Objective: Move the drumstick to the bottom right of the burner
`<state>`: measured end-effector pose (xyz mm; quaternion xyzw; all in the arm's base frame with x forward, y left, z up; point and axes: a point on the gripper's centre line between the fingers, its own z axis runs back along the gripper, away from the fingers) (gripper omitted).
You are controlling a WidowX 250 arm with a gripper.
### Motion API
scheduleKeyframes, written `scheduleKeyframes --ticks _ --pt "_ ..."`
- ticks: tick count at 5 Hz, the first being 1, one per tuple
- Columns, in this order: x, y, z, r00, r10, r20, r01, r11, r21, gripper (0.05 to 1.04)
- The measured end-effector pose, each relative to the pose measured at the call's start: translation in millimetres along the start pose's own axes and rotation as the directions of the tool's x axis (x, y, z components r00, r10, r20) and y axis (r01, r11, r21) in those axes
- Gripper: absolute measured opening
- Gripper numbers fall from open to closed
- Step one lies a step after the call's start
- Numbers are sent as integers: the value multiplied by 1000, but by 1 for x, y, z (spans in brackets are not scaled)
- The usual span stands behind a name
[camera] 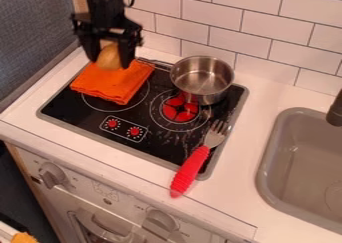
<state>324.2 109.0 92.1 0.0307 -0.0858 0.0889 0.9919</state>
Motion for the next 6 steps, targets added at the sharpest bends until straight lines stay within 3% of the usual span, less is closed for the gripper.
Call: scheduleKeyframes --ticks 1,2,3,4,6 --pt "-29 -39 11 999 -39 10 40 999 -32 822" --pt "-62 -60 -8 998 -39 -55 35 996 -82 822" --pt "-86 -86 -24 993 -81 -85 71 991 -109 822" --pt "-88 -91 -34 993 -67 -94 60 995 -78 822" --pt "-89 -93 -42 992 -59 -107 51 996 -76 1012"
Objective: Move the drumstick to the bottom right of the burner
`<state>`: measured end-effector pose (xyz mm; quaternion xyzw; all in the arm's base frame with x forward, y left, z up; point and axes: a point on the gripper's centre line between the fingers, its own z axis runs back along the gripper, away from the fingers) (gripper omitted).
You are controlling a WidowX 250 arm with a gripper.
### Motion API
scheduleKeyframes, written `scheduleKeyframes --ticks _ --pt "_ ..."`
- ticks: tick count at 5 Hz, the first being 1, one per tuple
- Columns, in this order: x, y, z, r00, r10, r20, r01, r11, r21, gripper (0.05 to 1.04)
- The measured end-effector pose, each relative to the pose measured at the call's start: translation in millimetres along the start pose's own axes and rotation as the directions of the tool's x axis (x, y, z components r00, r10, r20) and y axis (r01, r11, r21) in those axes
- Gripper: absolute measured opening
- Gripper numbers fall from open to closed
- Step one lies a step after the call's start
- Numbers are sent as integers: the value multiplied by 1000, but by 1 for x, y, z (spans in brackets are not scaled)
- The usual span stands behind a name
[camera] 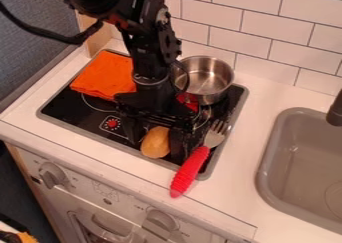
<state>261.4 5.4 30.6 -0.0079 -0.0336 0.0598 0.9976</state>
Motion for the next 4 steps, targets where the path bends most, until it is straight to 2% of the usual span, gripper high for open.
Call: scheduleKeyframes --ticks 1,2,4 --pt "-3 -2 1 1000 -23 -14 24 1000 6 1007" --pt "-3 -5 17 999 -50 15 50 999 -16 1001" --pt "4 -8 38 998 -65 25 67 997 -50 1001"
